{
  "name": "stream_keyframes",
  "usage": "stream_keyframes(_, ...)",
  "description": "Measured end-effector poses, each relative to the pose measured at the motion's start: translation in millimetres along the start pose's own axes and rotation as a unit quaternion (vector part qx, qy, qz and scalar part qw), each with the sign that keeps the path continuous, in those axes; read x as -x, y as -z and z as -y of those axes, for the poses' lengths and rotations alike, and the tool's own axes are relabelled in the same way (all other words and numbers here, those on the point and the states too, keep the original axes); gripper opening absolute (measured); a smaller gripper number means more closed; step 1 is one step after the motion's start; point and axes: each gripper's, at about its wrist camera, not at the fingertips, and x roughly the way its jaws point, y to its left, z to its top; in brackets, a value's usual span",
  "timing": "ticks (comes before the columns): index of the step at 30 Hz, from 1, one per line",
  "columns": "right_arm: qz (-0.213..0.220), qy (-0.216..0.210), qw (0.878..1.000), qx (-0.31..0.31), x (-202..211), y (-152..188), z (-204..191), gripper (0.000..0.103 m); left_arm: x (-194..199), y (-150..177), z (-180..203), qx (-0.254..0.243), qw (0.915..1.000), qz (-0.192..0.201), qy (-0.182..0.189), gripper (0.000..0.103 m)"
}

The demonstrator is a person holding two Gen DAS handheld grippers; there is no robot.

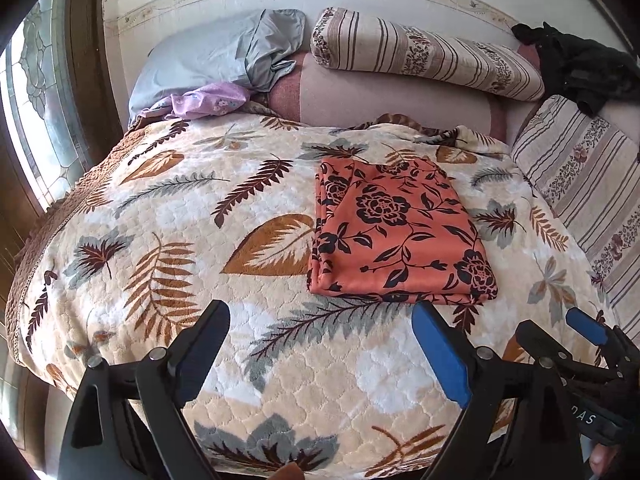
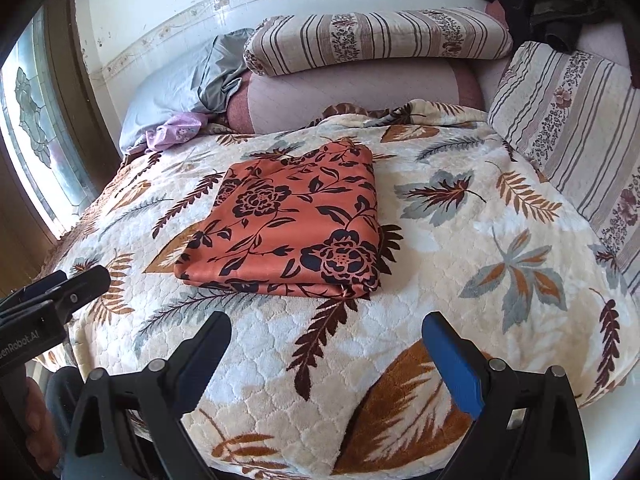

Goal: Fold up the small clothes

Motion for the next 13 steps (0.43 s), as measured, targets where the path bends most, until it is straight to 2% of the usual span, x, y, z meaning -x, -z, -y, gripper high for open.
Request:
stream_keyframes(7, 0.001, 0.002, 1.000, 0.009, -5, -9, 0, 0.098, -3, -4, 5, -0.008, 1.0000, 0.001, 0.003, 0.093)
stream_keyframes(9, 0.002, 0.003, 1.000, 0.012, -7, -11, 0, 0.098, -2, -6, 6, -0.008, 0.9999, 0.009, 0.012, 0.094)
stream_keyframes(11, 0.001, 0.004, 1.000, 0.012, -9, -15, 0, 0.098, -2, -10, 8, -0.010, 0.9997, 0.021, 0.003, 0.098)
stream_keyframes(13, 0.003, 0.004, 1.000, 0.012, -12, -19, 0, 0.098, -6, -16, 8, -0.011, 0.9997, 0.017, 0.010, 0.098)
